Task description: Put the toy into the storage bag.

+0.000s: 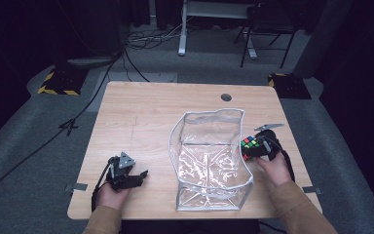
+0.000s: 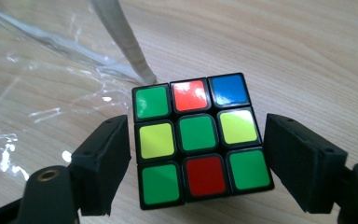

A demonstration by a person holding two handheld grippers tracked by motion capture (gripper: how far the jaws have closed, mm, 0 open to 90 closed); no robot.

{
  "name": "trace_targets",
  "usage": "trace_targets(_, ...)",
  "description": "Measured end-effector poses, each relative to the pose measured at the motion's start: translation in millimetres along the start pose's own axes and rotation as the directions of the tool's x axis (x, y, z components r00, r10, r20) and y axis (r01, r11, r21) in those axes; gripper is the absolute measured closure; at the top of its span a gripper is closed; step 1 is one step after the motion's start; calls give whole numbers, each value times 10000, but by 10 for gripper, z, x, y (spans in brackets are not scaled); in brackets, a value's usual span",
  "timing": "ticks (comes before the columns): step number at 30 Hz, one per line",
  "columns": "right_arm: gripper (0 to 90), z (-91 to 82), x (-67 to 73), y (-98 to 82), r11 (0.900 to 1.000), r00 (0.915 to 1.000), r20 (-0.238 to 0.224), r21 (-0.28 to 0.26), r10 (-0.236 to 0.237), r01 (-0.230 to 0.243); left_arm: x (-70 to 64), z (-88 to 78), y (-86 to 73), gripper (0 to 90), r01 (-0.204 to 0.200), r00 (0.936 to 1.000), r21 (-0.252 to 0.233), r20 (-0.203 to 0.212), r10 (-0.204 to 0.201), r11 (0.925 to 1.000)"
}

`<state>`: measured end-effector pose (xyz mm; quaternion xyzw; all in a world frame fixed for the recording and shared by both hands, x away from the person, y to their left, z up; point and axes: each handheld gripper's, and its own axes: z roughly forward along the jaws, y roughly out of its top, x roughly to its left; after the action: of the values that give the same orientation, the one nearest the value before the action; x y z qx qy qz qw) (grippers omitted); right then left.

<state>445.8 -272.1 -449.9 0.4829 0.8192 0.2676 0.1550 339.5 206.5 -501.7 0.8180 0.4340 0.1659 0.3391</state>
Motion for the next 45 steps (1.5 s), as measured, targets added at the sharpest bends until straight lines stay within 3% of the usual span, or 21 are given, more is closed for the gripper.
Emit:
trace_targets(4,282,27,5,40,9990,9997,133,403,-221,215,33,-3,2,281,-12,10000,54,-11,12,10000)
trace_targets(6,330,29,-2,58,9980,9998,-100,608,-164,170,38,0,-1,280,103,9999,-1,-51,-103,9999)
trace_targets(12,339,0,-12,95,9944,9987,-227,945,-456,476,37,1,-1,276,113,9999,5,-57,-112,9999)
trace_targets(20,339,-196,-39,126,9955,9960,-608,633,-662,701,40,1,5,275,129,9998,16,-122,-128,9999)
trace_targets(23,339,-347,-39,166,9952,9940,-704,441,-842,874,46,14,16,275,223,9997,22,-100,-223,9997)
trace_targets(33,339,-729,-112,224,9984,9919,-1172,-342,-495,458,44,18,18,274,240,9996,25,-137,-239,9997)
trace_targets(45,339,-1144,-75,325,9926,9860,-1288,-724,-1062,975,38,25,24,266,269,9994,9,-205,-269,9996)
